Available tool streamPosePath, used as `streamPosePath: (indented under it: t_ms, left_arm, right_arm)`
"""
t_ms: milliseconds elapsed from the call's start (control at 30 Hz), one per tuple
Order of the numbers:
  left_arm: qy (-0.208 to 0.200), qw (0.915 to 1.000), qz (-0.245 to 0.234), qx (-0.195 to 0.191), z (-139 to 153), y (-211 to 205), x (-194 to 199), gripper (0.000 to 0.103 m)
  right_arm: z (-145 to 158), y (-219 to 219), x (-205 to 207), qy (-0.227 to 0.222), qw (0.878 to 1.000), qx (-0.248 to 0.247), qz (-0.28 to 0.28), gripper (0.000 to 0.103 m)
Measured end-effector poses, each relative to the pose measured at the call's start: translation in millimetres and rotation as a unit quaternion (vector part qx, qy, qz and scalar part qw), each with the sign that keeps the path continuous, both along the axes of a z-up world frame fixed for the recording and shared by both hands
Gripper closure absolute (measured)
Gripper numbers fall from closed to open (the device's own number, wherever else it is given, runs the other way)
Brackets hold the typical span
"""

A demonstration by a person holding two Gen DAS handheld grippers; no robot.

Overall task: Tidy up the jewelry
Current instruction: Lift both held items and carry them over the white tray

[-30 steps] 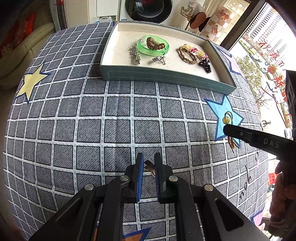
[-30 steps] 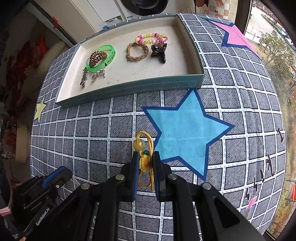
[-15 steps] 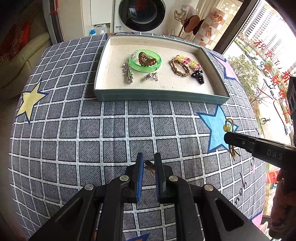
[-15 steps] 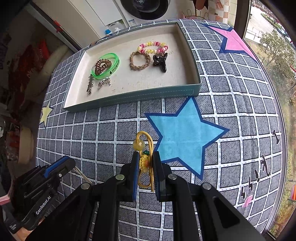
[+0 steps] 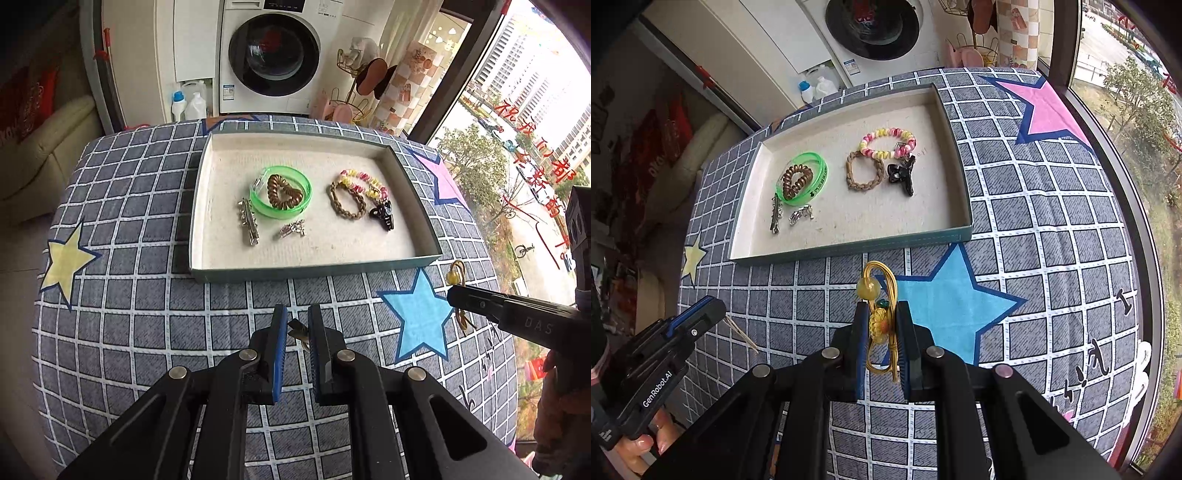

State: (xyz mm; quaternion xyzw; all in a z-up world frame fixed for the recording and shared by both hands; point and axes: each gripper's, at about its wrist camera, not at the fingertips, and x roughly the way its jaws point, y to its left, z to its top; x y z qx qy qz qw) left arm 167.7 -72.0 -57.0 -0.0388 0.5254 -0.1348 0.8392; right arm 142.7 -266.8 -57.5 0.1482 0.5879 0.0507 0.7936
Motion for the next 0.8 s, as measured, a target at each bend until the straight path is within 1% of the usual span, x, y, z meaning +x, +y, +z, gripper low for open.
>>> streamPosePath:
  t_ms: [300,400,600,800]
  left_arm:
    - [-0.03,0.9995,0.005,-0.003,13,2,39,0.079]
    - [-0.034,0.9994,0.006,-0.002,13,4,54,0.079]
    - [-0.029,0.9995,0.005,0.015,-1,8,78,0.079]
    - [-0.015,0.9995,0.01,0.028,-20,14,94,0.079]
  right_arm:
    - [12,-4,33,-0.02,1.0,0.0,0.001,0.088]
    - [14,-4,47,-0.024,1.0,0.002,0.003,0.088]
    - [7,-1,75,-0.02,1.0,0.008,0.006,0.088]
    - [-10,9,95,-0.009,1.0,0.003,0.015,0.088]
